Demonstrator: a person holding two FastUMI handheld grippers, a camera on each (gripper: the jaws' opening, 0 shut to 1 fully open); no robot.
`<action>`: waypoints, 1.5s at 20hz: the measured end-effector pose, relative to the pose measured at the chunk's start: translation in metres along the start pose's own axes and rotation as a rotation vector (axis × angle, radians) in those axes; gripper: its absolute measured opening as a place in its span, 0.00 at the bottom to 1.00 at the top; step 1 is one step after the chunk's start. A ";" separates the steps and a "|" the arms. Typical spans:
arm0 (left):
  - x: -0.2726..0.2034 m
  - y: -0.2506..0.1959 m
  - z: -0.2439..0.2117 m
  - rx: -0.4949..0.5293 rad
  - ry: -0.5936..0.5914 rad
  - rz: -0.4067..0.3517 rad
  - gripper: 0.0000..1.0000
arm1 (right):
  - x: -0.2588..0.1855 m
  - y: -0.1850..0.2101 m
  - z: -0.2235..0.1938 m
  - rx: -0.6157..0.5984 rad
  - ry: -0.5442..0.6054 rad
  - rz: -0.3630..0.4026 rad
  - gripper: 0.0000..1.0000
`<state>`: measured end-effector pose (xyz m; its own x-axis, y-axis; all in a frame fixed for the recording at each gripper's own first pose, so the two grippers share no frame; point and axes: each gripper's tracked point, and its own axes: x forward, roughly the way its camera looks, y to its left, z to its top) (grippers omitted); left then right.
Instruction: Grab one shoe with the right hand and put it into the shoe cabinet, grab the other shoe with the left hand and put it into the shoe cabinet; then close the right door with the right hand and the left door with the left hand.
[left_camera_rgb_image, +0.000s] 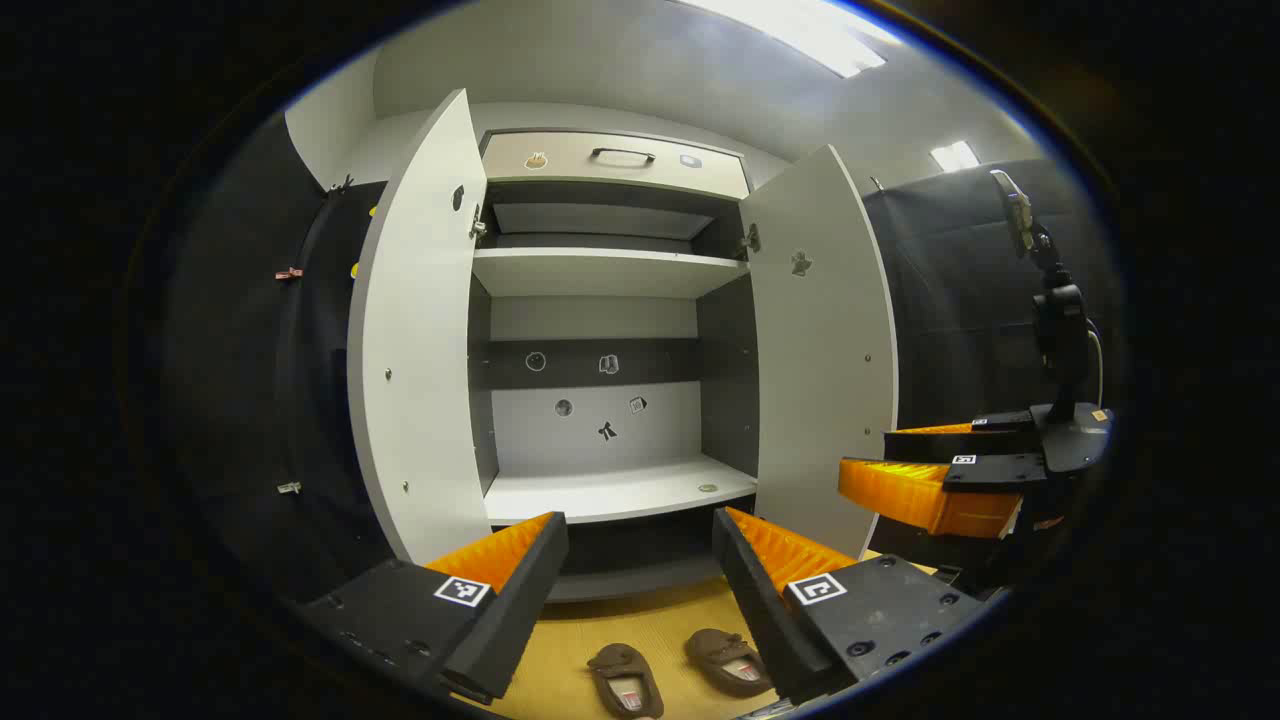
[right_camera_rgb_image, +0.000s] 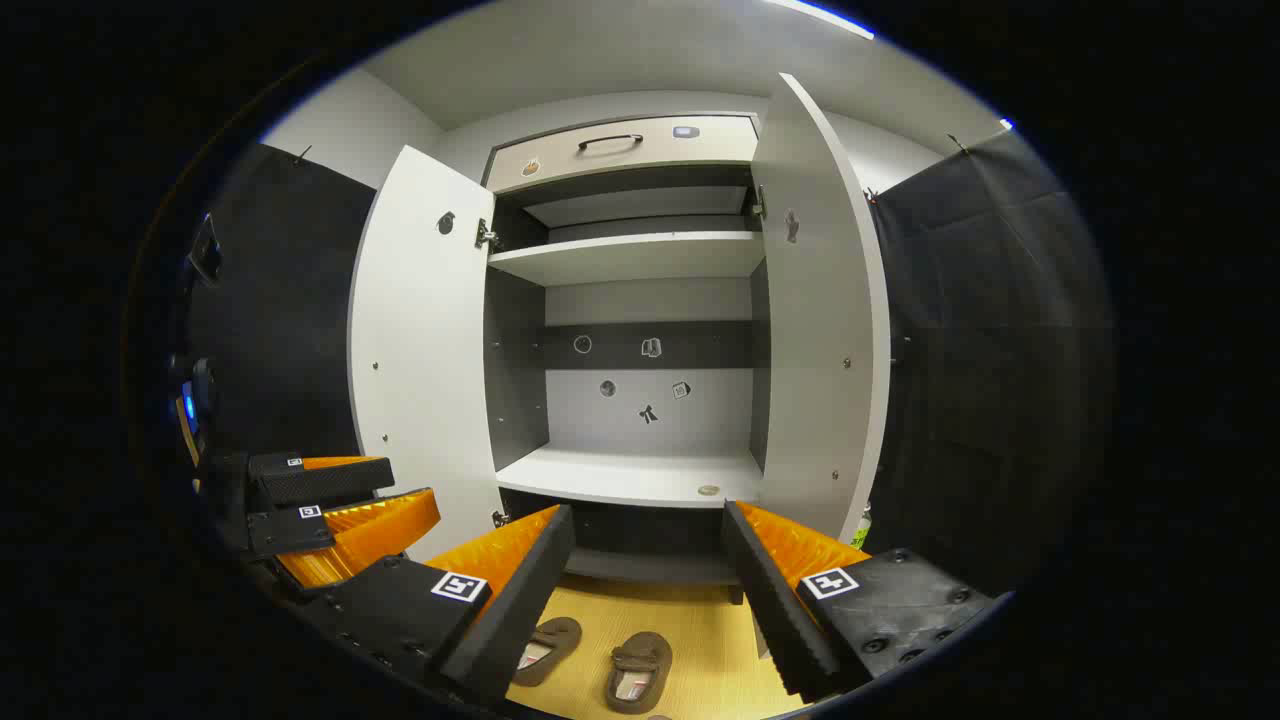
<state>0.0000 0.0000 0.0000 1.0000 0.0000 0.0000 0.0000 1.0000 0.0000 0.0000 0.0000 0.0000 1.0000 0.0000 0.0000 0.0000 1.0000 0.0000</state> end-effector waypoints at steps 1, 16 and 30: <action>0.000 0.000 0.000 -0.002 0.002 0.000 0.92 | 0.000 0.000 0.000 0.000 0.000 -0.004 0.98; -0.002 0.000 -0.003 0.006 0.013 -0.003 0.92 | 0.013 -0.001 -0.019 0.005 0.048 -0.021 0.98; -0.006 0.006 0.005 -0.013 0.025 -0.036 0.92 | 0.030 0.037 -0.153 0.031 0.321 0.004 0.99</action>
<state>-0.0065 0.0062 0.0054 0.9990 -0.0365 -0.0248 0.0362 0.9993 -0.0133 0.0303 0.0366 -0.1534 0.9488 0.0087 -0.3157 0.0011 0.9995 0.0309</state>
